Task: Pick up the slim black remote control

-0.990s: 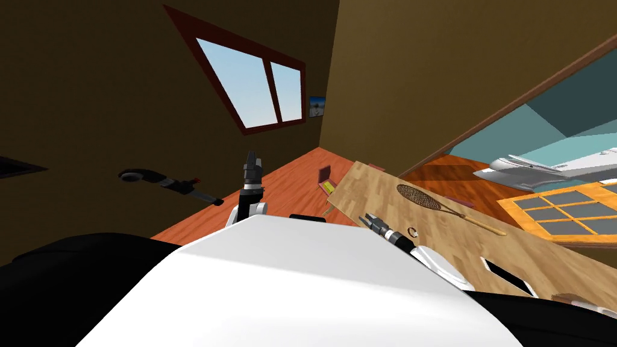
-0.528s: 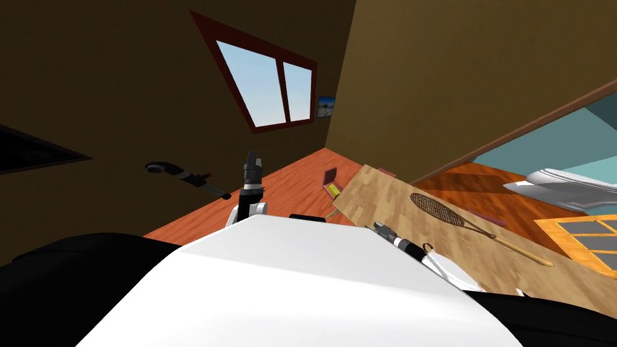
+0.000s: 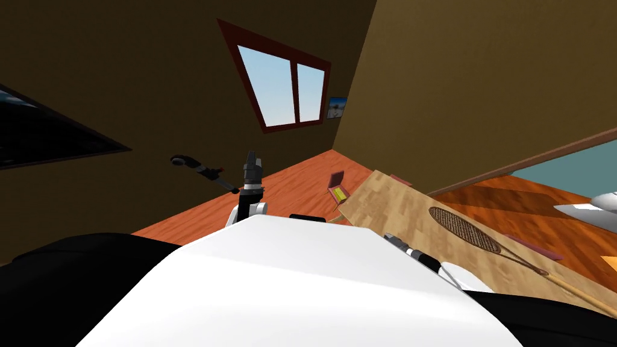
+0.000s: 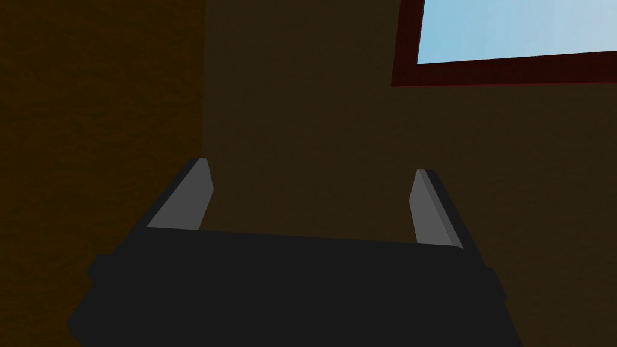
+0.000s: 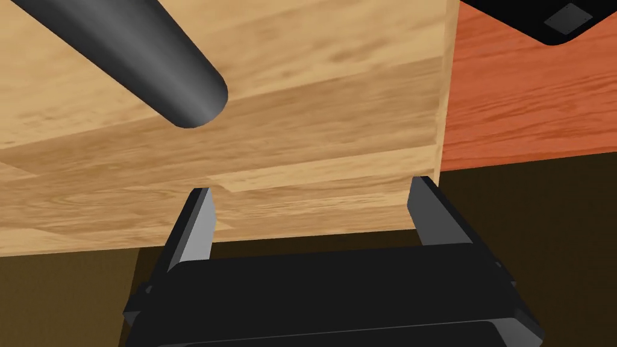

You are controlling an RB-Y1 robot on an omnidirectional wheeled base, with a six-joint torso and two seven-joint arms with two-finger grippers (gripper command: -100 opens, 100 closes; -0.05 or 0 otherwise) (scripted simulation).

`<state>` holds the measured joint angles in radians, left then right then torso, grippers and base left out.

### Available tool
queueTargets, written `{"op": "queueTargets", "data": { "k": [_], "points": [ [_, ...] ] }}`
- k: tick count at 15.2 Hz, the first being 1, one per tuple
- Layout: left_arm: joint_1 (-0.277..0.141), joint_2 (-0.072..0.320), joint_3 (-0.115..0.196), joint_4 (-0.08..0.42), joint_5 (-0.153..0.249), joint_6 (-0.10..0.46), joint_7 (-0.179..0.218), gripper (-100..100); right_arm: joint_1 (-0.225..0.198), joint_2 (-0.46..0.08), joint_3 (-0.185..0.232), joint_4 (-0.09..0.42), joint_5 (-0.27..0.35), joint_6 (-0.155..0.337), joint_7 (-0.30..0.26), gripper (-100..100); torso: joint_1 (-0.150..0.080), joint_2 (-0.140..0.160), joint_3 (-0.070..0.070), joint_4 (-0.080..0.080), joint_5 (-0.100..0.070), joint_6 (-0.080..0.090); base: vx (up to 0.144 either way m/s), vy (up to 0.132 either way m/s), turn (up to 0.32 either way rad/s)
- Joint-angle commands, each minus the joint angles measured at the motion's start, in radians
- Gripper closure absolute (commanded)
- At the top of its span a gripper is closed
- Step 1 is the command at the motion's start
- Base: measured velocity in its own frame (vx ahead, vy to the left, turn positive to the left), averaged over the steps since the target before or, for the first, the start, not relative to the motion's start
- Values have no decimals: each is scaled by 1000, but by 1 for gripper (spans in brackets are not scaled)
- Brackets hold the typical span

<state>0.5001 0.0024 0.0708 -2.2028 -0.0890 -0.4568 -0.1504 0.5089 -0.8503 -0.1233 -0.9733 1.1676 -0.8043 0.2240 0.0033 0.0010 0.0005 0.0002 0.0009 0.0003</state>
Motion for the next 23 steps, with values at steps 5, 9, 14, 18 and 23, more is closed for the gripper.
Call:
{"op": "queueTargets", "data": {
  "k": [5,9,14,18,23],
  "points": [
    [0,0,0,0,0,0,0,0,-7,-32,-5,128,81,-34,38,-100,-1,0,0,0,0,-1,40,13,165],
    [0,0,0,0,0,0,0,0,-4,-52,-2,212,152,-54,57,-100,-2,-2,-1,0,0,0,66,-8,171],
    [0,0,0,0,0,0,0,0,-2,-58,0,250,184,-63,65,-100,-3,1,1,0,-1,0,30,-16,69],
    [0,0,0,0,0,0,0,0,4,-66,12,345,263,-87,86,-100,-4,0,0,0,-1,0,44,-38,152],
    [0,0,0,0,0,0,0,0,10,-64,24,398,312,-103,98,-100,-7,0,0,0,-2,0,51,-66,95]
  ]
}}
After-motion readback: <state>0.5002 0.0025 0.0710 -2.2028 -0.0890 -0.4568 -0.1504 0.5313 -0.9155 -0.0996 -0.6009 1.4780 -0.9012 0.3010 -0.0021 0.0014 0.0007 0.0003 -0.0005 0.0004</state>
